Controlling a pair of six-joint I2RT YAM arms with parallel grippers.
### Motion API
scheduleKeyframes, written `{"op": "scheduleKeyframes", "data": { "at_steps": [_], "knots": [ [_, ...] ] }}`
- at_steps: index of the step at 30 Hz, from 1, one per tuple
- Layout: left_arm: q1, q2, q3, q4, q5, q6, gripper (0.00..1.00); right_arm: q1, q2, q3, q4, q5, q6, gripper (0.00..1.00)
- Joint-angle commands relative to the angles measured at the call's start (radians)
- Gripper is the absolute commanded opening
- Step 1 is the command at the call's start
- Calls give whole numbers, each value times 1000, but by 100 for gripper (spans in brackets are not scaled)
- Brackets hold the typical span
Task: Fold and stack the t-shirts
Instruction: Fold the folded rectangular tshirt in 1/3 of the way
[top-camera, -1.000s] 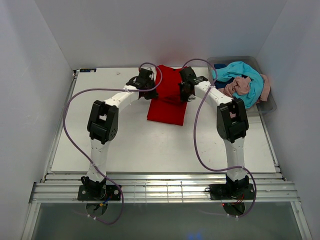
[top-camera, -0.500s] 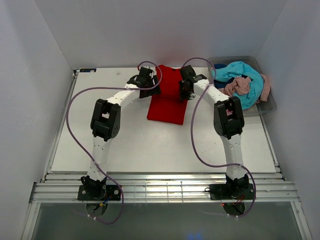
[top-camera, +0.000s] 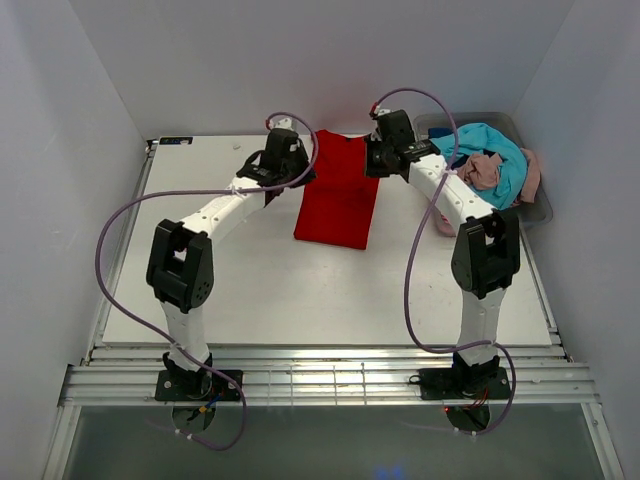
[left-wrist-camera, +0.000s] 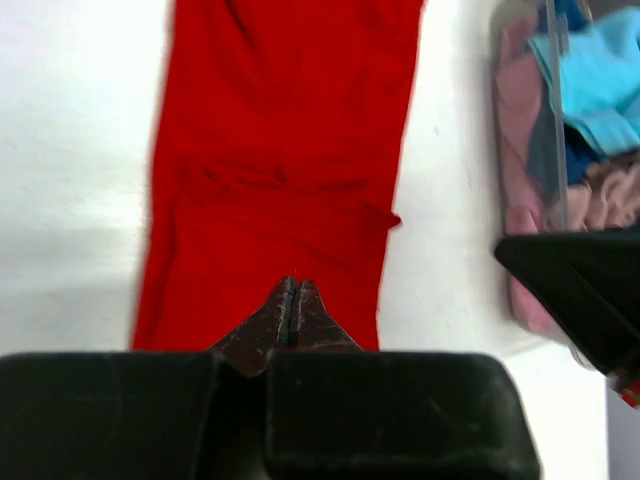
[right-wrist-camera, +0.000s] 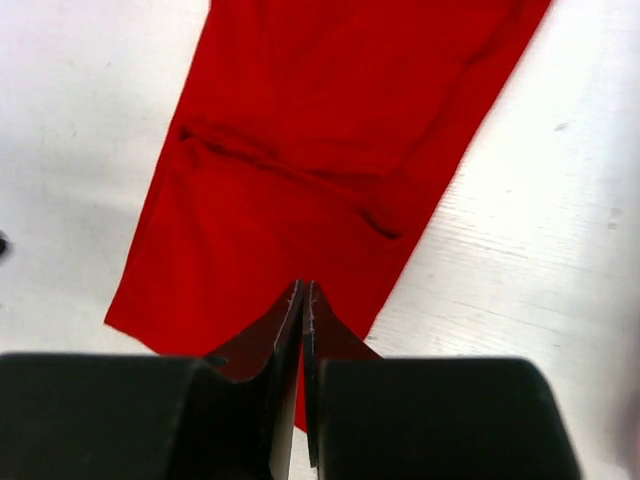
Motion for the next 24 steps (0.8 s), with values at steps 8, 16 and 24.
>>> {"op": "scheduleKeyframes", "data": {
  "at_steps": [8,16,24],
  "knots": [
    [-90,53,-244,182,183,-126,0,51,-50,-277,61,-159,61,8],
    [-119,90,-302,211,168,-92,0,82,-127,-417,103,-163,85,8],
    [-148,55,-466,242,143,-52,0,115,-174,-500,126,-151,108,8]
  ]
}}
